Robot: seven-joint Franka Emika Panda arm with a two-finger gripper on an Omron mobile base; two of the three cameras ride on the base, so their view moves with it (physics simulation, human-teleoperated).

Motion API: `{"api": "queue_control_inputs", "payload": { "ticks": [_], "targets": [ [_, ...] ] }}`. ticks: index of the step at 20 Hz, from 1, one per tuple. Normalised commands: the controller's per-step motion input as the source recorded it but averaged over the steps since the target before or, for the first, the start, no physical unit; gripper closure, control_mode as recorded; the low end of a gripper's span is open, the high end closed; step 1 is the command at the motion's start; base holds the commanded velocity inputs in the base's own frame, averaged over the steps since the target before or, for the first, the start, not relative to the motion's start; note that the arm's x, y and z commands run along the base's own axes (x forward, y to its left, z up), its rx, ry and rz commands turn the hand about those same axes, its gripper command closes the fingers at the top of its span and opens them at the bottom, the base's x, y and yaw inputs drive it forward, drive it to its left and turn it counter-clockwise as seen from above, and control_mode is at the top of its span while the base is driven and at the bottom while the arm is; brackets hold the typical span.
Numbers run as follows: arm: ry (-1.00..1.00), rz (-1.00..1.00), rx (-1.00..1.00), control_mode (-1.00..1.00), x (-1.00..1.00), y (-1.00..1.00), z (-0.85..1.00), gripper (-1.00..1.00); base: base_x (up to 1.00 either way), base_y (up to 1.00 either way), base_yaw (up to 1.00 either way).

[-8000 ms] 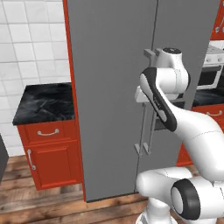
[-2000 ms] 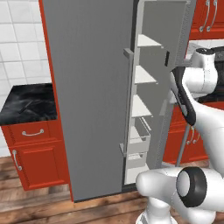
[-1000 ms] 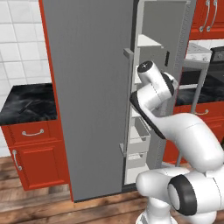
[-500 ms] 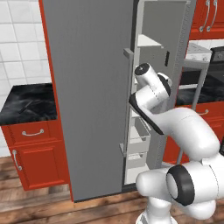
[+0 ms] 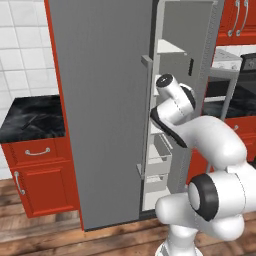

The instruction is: Retrieve the butter from the fridge and place it on a plate on the dining table. Then retrieve the butter knife by the fridge and place it near the plate.

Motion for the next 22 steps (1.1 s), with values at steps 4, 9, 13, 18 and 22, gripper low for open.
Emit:
{"api": "queue_control_inputs", "payload": {
  "ticks": [4,9,13,18,22],
  "targets": [
    [0.0,0.01,-0.02,-1.0,0.05,-0.27,-0.01,-1.0,0.0,0.0,0.0],
    [0.0,0.0,-0.05,-1.0,0.0,-0.21,0.0,-1.0,0.0,0.0,0.0],
    [0.02,0.0,-0.01,-1.0,-0.18,-0.55,0.0,-1.0,0.0,0.0,0.0],
    [0.11,-0.04,0.0,-1.0,-0.41,-0.81,0.01,-1.0,0.0,0.0,0.0],
    [0.12,-0.02,0.0,-1.0,-0.42,-0.98,0.09,-1.0,0.0,0.0,0.0]
  ]
}}
